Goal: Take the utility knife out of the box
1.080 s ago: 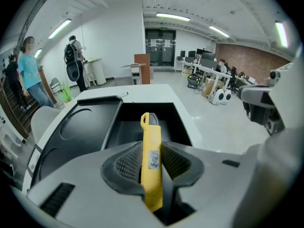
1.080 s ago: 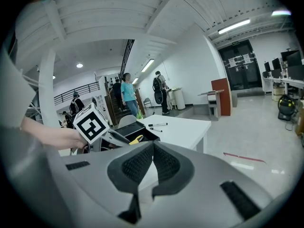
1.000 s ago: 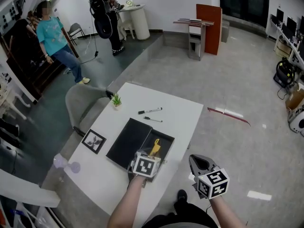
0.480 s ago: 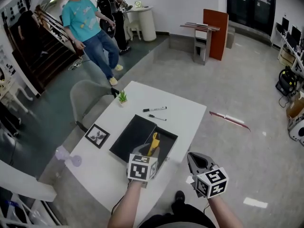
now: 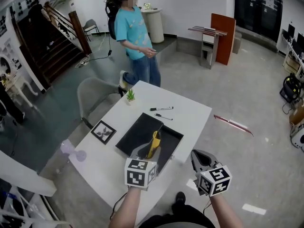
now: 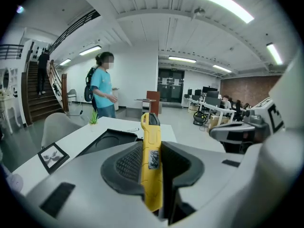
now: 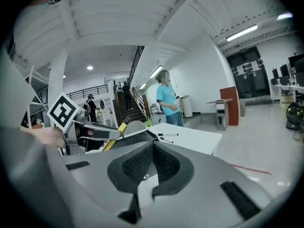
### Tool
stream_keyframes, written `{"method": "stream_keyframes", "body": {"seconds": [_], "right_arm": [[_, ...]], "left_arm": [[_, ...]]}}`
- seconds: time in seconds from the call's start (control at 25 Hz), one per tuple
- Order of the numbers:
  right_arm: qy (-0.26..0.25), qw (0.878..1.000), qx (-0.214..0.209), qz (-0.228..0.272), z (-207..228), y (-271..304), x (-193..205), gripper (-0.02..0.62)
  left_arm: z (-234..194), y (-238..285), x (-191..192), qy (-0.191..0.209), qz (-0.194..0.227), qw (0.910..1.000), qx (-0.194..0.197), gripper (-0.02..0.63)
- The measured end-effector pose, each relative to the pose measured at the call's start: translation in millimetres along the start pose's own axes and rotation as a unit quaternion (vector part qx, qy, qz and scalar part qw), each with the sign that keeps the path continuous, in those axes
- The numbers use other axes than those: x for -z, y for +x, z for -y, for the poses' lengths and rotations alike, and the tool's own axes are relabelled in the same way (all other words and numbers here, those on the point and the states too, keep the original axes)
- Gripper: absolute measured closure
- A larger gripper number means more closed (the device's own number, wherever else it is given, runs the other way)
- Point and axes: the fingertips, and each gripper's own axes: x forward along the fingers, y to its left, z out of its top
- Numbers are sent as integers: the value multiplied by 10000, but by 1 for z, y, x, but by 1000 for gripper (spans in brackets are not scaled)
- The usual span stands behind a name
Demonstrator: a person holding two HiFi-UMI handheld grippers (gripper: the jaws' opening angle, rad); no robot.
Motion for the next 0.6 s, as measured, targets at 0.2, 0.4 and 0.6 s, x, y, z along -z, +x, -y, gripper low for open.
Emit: {"method": "stream_keyframes", "body": {"seconds": [0.2, 0.4, 0.6], "right_arm": [[-27, 9999, -27, 98, -4, -2, -7, 595], [-86, 9997, -139, 192, -15, -2, -15, 595], [-163, 9991, -239, 319, -26, -6, -24, 595]], "left_arm": [[-4, -23, -2, -145, 251, 9995, -127, 489], [-15, -46, -3, -302, 506, 9977, -341, 489], [-25, -67, -2, -482, 711, 9949, -522, 489]]}}
